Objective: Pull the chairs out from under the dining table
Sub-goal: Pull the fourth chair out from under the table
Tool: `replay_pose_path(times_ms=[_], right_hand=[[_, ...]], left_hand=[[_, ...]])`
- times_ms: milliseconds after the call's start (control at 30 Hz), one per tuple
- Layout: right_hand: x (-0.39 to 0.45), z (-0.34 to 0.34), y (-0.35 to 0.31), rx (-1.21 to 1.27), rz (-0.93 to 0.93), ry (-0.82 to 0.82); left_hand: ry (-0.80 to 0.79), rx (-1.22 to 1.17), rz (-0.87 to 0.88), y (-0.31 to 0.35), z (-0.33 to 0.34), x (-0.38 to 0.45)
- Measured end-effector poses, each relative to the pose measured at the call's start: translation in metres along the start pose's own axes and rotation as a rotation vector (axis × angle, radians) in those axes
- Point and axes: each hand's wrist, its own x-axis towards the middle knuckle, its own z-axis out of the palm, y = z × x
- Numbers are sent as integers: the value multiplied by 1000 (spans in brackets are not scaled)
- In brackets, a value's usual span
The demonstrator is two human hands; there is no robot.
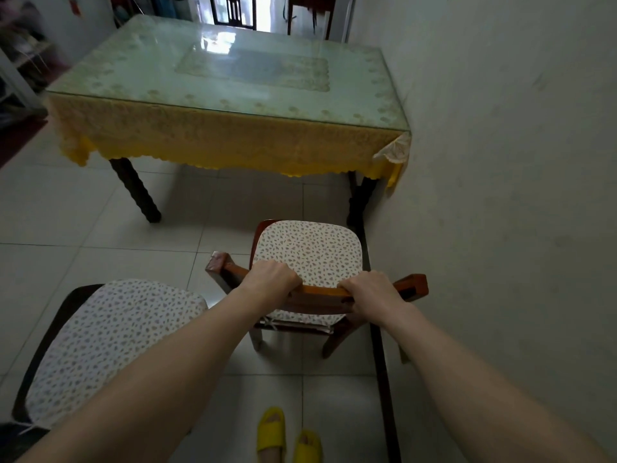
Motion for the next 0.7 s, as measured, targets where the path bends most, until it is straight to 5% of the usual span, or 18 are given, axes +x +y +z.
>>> replay_pose_path(times_ms=[700], right_hand=[[-136,43,-63,28,-24,19]], left_hand=[[-5,37,3,98,40,-115]])
